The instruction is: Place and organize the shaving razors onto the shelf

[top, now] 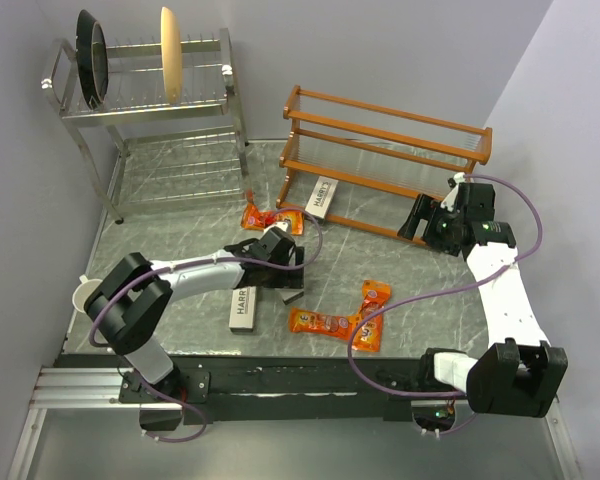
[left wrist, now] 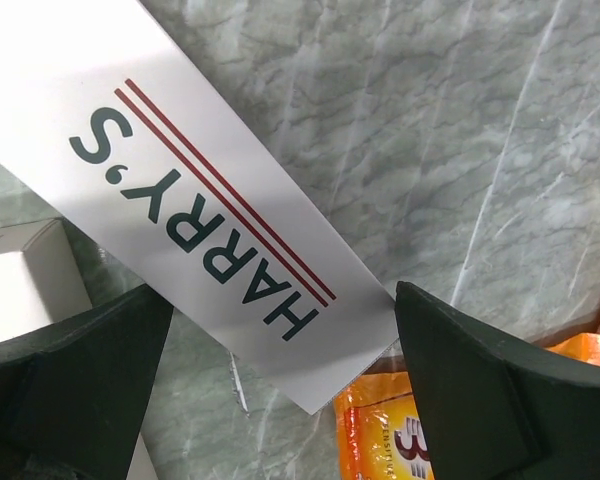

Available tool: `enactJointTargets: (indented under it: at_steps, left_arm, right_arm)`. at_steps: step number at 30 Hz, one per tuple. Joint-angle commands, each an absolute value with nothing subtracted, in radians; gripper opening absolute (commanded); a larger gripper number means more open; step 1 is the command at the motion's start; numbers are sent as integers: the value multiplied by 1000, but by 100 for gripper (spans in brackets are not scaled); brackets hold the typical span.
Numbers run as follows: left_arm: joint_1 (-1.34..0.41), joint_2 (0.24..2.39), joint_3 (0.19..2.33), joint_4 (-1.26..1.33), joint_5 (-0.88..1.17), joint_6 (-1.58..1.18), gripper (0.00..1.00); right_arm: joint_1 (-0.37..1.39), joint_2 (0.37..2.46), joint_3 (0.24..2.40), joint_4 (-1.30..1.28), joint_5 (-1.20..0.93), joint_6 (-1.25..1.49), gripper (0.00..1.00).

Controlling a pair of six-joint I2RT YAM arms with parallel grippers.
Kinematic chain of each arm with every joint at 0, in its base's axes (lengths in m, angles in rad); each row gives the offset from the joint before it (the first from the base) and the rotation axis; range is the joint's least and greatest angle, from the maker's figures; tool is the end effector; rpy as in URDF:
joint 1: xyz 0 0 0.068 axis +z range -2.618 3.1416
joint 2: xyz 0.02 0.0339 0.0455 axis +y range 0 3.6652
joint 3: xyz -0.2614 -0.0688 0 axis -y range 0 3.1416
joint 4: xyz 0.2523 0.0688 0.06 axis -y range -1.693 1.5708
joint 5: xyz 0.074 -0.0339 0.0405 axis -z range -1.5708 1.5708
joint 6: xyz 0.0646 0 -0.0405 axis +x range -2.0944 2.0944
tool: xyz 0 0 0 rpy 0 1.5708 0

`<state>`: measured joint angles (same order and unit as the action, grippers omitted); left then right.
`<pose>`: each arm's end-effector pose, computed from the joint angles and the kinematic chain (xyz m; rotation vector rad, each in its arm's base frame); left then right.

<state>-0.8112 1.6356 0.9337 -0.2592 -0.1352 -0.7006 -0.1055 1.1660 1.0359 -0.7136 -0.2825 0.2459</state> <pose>0.2455 -0.2459 0.1441 0.0876 2.5742 -0.4289 0.2659 -0.0100 0.2789 0.2924 2.3919 0.4055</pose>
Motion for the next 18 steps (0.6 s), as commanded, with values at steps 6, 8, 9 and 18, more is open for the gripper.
enactJointTargets:
  at_steps: [6, 8, 9, 18]
  left_arm:
    - [-822, 1589, 985, -273, -129, -713, 99]
    - [-819, 1604, 994, -262, -107, -709, 100]
    - [-819, 1609, 1000, -259, -104, -707, 100]
    - [-776, 1707, 1029, -288, -74, -747, 99]
  right_arm:
    - [-110, 1177, 1058, -675, -308, 256, 100]
    - [-110, 1181, 1060, -675, -308, 256, 100]
    - [-110, 1183, 1061, -676, -308, 256, 100]
    - [-112, 1190, 1054, -669, -316, 253, 100]
